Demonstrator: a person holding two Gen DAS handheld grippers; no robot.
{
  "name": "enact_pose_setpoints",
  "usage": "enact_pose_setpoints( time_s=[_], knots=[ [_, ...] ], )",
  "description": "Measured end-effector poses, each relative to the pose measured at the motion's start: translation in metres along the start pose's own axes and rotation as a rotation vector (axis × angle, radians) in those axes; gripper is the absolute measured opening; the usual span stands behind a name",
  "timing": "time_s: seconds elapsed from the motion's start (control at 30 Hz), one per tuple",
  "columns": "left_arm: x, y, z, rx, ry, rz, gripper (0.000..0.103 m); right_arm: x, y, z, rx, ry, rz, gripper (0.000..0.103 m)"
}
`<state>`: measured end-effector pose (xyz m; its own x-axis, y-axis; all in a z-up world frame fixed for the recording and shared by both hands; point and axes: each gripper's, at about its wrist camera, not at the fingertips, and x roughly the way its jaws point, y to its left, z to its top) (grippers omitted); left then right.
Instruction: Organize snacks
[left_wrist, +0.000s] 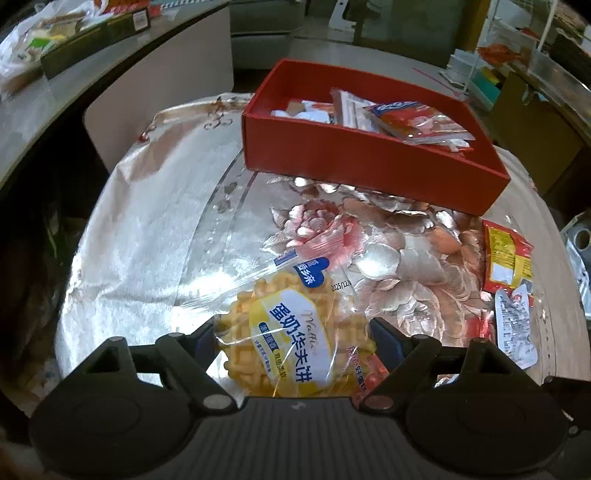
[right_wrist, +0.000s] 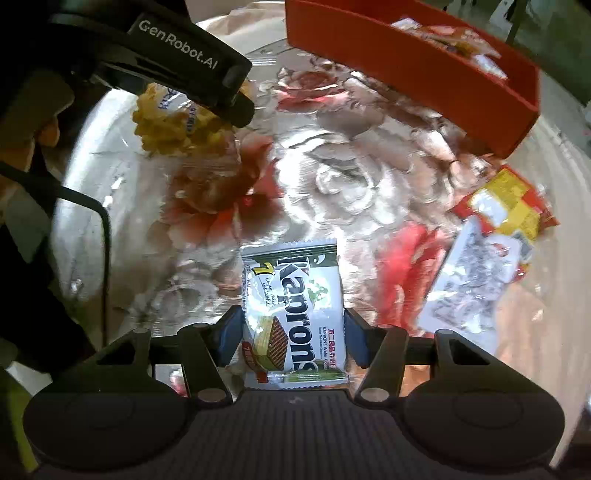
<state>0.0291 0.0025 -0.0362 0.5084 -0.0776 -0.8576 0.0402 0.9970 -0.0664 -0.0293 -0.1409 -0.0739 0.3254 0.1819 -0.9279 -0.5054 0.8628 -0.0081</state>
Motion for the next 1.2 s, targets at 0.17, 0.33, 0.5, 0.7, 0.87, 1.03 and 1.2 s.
enact_pose_setpoints(
  time_s=[0.17,0.33,0.5,0.7,0.87,1.03,1.2],
  knots=[
    [-0.005,-0.006,0.001,0.038,-0.031,0.014,0.077,-0.016,-0.012,0.008,0.055,-0.057,0.004,0.065],
    [-0.007,-0.011,0.002,0.058,-0.050,0.022,0.077,-0.019,-0.025,0.014,0.113,-0.091,-0.012,0.065],
    [-0.007,-0.015,0.003,0.070,-0.059,0.021,0.077,-0.024,-0.035,0.016,0.142,-0.113,-0.022,0.065],
    [-0.010,-0.019,0.004,0.080,-0.078,0.025,0.077,-0.031,-0.046,0.022,0.170,-0.158,-0.029,0.065],
    [-0.014,-0.024,0.005,0.093,-0.098,0.023,0.077,-0.042,-0.052,0.027,0.190,-0.204,-0.035,0.065],
    [-0.018,-0.028,0.007,0.102,-0.121,0.023,0.077,-0.049,-0.059,0.029,0.207,-0.240,-0.044,0.065],
    [-0.022,-0.032,0.010,0.111,-0.149,0.026,0.077,-0.054,-0.064,0.031,0.219,-0.264,-0.055,0.065]
  ],
)
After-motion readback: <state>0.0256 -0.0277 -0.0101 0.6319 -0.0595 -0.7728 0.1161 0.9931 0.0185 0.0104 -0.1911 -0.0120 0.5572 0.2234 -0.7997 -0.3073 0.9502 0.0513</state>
